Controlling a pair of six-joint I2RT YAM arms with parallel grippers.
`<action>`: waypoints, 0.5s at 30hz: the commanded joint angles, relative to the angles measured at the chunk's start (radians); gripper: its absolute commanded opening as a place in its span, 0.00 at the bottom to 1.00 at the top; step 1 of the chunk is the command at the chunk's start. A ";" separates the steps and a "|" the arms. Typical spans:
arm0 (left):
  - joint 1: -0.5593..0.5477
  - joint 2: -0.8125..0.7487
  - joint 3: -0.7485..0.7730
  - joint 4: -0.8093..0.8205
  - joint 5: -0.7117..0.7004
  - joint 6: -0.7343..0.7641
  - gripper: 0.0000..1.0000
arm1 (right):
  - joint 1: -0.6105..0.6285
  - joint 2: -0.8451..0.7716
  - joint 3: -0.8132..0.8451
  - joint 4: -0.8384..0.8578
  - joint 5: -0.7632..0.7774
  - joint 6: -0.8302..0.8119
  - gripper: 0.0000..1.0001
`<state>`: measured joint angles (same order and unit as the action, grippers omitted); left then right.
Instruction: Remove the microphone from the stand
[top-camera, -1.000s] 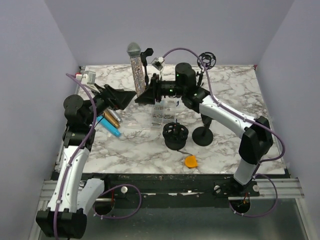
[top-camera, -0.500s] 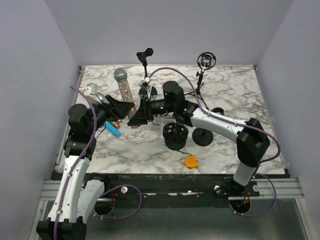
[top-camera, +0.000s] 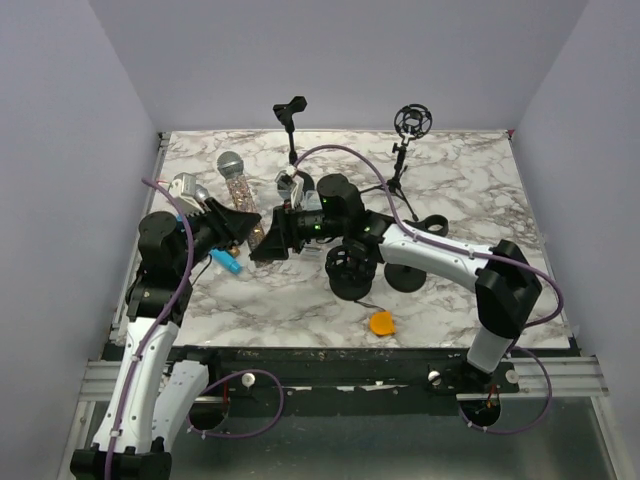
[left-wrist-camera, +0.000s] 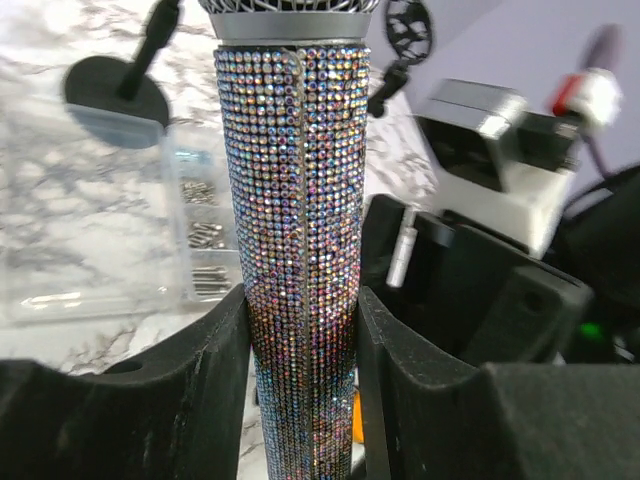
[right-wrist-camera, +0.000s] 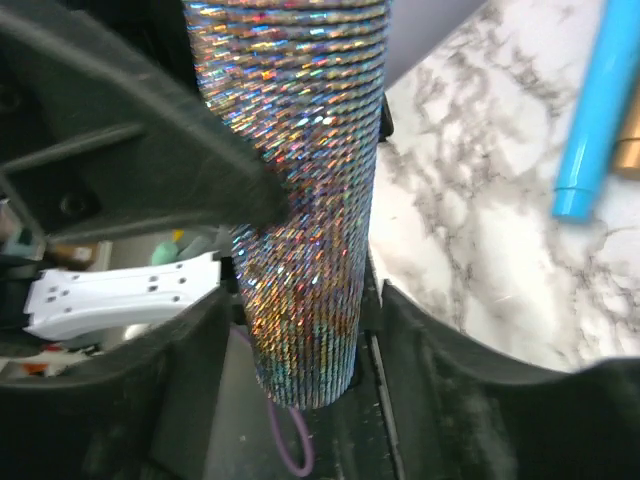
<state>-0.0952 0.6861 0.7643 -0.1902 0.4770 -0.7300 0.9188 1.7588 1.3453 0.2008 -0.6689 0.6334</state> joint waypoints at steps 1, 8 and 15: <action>0.008 0.068 0.088 -0.212 -0.189 0.072 0.00 | 0.002 -0.086 0.009 -0.098 0.181 -0.060 0.73; 0.135 0.138 0.035 -0.279 -0.506 0.000 0.03 | 0.000 -0.193 -0.003 -0.230 0.472 -0.144 1.00; 0.337 0.291 -0.131 -0.136 -0.554 -0.198 0.07 | 0.000 -0.271 -0.048 -0.211 0.536 -0.171 1.00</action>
<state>0.1715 0.8742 0.7044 -0.3996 0.0257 -0.7910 0.9192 1.5265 1.3308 0.0109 -0.2230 0.5014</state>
